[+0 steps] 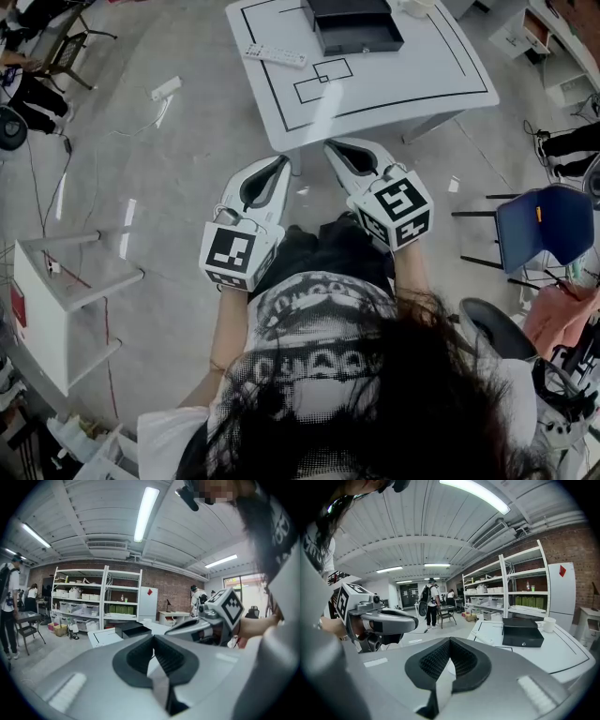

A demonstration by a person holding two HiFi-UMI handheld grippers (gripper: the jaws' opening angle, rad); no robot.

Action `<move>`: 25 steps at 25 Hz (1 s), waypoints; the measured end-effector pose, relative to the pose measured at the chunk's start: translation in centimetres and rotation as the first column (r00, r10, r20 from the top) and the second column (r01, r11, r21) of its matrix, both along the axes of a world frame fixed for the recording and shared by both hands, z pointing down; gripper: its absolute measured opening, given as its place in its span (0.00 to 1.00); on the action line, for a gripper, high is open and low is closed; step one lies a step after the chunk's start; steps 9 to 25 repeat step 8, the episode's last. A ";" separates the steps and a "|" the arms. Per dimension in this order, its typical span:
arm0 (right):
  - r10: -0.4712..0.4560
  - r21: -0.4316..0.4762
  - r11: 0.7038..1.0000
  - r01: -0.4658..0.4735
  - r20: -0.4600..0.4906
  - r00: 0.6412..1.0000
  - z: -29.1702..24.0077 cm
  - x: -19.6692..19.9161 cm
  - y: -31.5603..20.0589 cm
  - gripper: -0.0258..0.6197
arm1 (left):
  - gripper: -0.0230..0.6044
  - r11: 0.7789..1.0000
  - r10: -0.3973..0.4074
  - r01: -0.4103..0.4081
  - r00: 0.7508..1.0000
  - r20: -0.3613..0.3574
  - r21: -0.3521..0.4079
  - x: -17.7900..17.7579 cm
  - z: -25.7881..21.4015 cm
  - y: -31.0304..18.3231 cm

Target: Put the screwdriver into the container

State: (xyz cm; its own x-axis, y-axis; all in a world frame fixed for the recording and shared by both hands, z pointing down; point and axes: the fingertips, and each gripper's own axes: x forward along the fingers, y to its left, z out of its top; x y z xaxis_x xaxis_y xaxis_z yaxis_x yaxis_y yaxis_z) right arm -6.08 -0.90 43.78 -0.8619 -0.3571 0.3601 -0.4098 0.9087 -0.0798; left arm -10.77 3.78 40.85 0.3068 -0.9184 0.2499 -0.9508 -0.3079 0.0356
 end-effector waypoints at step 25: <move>0.003 0.018 1.000 -0.003 -0.004 1.000 0.5 -0.4 1.2 0.04 | 0.04 1.000 0.005 -0.005 1.000 0.004 0.021 -0.6 0.4 1.1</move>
